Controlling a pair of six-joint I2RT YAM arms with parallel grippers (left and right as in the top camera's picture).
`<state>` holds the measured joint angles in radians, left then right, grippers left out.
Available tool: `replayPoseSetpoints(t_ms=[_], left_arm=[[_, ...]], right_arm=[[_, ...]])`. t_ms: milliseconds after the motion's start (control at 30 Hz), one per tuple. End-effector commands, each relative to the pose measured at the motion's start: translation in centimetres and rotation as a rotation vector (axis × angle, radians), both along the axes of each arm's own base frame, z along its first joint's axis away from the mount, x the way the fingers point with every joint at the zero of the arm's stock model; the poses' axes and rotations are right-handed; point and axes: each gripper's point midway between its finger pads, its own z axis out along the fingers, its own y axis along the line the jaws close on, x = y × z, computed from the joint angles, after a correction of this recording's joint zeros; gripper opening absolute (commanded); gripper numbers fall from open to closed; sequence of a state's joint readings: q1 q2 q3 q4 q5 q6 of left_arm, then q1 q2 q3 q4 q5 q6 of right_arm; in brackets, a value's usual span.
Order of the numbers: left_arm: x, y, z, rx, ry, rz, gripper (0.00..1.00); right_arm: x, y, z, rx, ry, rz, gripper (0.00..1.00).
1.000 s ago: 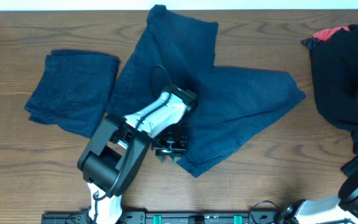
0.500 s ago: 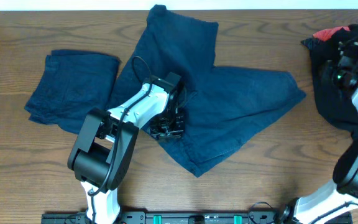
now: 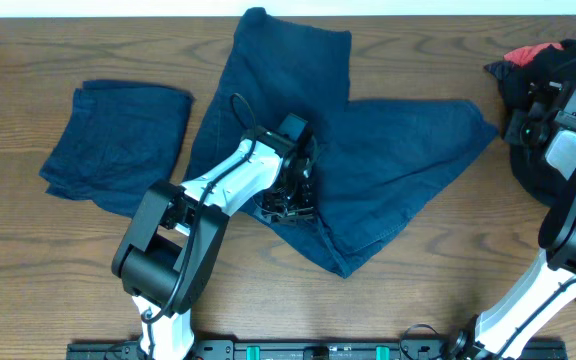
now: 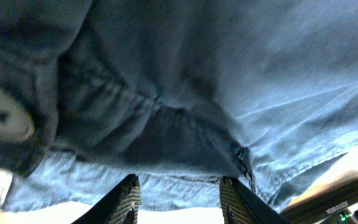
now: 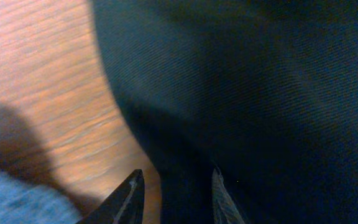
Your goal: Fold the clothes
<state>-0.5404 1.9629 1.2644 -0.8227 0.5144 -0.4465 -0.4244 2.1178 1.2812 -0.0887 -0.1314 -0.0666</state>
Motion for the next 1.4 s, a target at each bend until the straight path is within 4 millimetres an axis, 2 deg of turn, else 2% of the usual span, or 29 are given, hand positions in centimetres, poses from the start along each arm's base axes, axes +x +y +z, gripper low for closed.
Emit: replayPoseSetpoints(t_ms=[0,167,233,300,400,467,633,800,933,1100,1167,1367], left_arm=[[-0.7,0.3,0.8,0.003,0.021,0.011,0.43],[-1.3,0.7,0.8,0.022,0.051,0.011,0.43],[-1.3,0.8,0.7,0.032,0.049,0.016,0.49],[-1.0,1.5,0.4,0.093,0.049,0.069,0.52],[0.0,2.4,-0.1,0.161,0.014,0.135,0.57],[0.6,2.2,-0.1,0.149,-0.001,0.153,0.57],[1.7,1.6,-0.2,0.125,-0.034,0.194,0.66],[2.5,1.1,-0.2,0.115,-0.045,0.248,0.67],[1.0,1.4,0.0,0.136,0.03,0.271,0.67],[-1.0,-0.2,1.7,-0.007,0.166,0.232,0.67],[-0.8,0.0,2.2,-0.017,0.147,0.223,0.67],[1.4,2.3,4.7,0.073,-0.105,0.179,0.71]], right_arm=[[-3.0,-4.3,-3.2,-0.096,0.118,-0.171,0.35],[-6.0,-9.8,-2.3,-0.15,0.144,-0.443,0.36],[-6.7,-10.5,-2.1,-0.114,0.156,-0.475,0.38],[-6.4,-10.2,-1.4,-0.072,0.15,-0.45,0.49],[-3.8,-8.2,1.1,-0.052,0.083,-0.302,0.63],[-2.2,-6.4,3.2,-0.061,0.03,-0.208,0.68],[1.3,-0.8,9.5,-0.07,-0.114,-0.009,0.71],[2.2,4.2,13.4,-0.08,-0.161,0.087,0.7],[2.0,6.8,14.0,-0.07,-0.146,0.134,0.71],[0.8,8.1,12.6,-0.041,-0.068,0.152,0.72],[0.2,8.2,12.0,-0.03,-0.035,0.152,0.71],[-0.6,8.4,11.4,-0.016,0.004,0.152,0.72]])
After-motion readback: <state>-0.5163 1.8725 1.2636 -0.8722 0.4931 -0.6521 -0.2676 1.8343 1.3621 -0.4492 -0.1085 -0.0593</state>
